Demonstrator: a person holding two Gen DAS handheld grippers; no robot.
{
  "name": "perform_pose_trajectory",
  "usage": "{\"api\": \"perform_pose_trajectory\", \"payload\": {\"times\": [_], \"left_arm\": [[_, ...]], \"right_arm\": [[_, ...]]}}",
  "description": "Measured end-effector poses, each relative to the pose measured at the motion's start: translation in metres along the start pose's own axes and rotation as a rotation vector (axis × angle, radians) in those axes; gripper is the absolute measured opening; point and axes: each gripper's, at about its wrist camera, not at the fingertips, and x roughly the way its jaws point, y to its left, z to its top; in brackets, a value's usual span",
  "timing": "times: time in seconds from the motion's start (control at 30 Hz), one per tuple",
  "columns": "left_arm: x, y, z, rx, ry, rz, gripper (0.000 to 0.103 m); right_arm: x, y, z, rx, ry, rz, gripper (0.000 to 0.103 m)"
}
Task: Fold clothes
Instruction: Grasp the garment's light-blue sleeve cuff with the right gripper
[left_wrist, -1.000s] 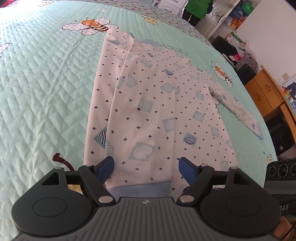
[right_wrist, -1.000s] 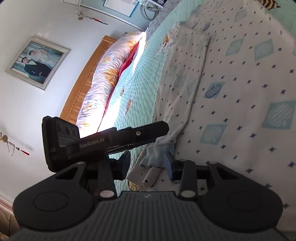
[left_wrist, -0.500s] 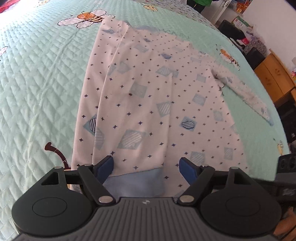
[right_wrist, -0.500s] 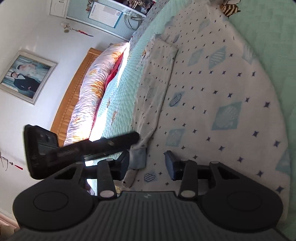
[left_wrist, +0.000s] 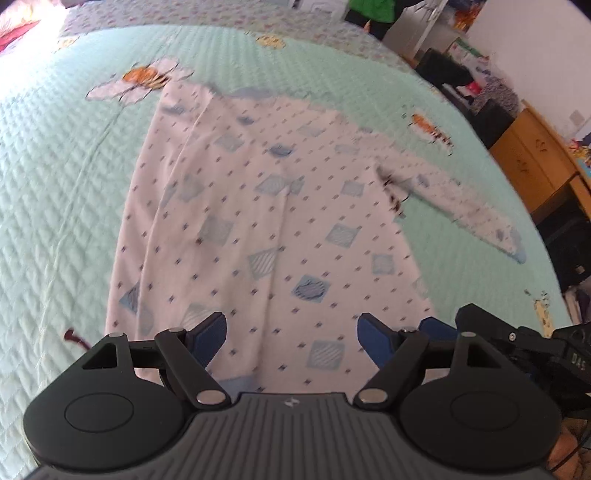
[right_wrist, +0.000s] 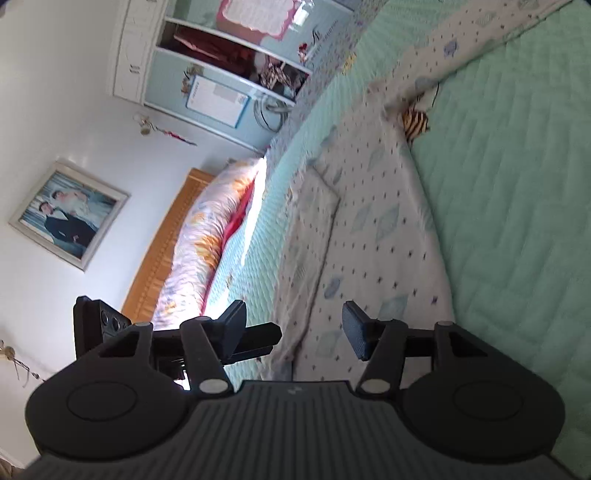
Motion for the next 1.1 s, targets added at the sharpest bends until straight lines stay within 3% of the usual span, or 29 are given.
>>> {"api": "perform_pose_trajectory", "payload": {"times": [0.07,0.17,0.23,0.3,0.43,0.47,0.53,0.6,0.63,0.77,0.83,0.9,0.93,1.0,1.1], "left_arm": [[0.013,-0.002,0.007,0.006,0.007,0.021,0.081],[0.053,0.016,0.005,-0.101,0.145,0.107,0.080],[0.055,0.012,0.003,-0.078,0.128,0.115,0.085],[0.050,0.001,0.007,-0.049,0.115,0.114,0.082],[0.037,-0.024,0.014,0.070,0.020,0.054,0.081],[0.043,-0.027,0.014,0.092,0.036,0.079,0.083],[0.072,-0.018,0.007,0.064,0.169,0.159,0.084],[0.071,-0.021,0.003,0.062,0.149,0.173,0.087],[0.067,-0.025,0.003,0.068,0.144,0.164,0.087],[0.045,-0.045,0.004,0.109,0.052,-0.017,0.086],[0.052,-0.042,0.003,0.122,0.066,0.021,0.087],[0.078,-0.025,0.000,0.064,0.192,0.096,0.088],[0.079,-0.027,0.002,0.059,0.206,0.093,0.090],[0.071,-0.039,0.007,0.072,0.202,0.058,0.088],[0.051,-0.069,0.013,0.144,0.129,-0.070,0.086]], "right_arm": [[-0.010,-0.007,0.008,0.018,-0.081,0.010,0.060],[-0.020,-0.021,0.017,0.050,-0.165,-0.016,0.062],[-0.026,-0.026,0.018,0.039,-0.211,-0.031,0.063],[-0.031,-0.032,0.018,0.026,-0.255,-0.044,0.065],[-0.033,-0.039,0.019,0.022,-0.310,-0.030,0.066],[-0.033,-0.041,0.020,0.022,-0.321,-0.022,0.066],[-0.036,-0.041,0.021,0.015,-0.333,-0.027,0.067],[-0.038,-0.040,0.022,0.008,-0.344,-0.033,0.067],[-0.040,-0.040,0.022,0.004,-0.349,-0.037,0.067],[-0.062,-0.041,0.029,0.004,-0.452,-0.062,0.069],[-0.078,-0.043,0.036,0.005,-0.512,-0.079,0.072],[-0.094,-0.047,0.044,0.007,-0.569,-0.119,0.072],[-0.103,-0.050,0.049,0.012,-0.594,-0.141,0.072],[-0.124,-0.057,0.058,0.027,-0.643,-0.195,0.072],[-0.154,-0.076,0.074,0.103,-0.720,-0.255,0.073]]}}
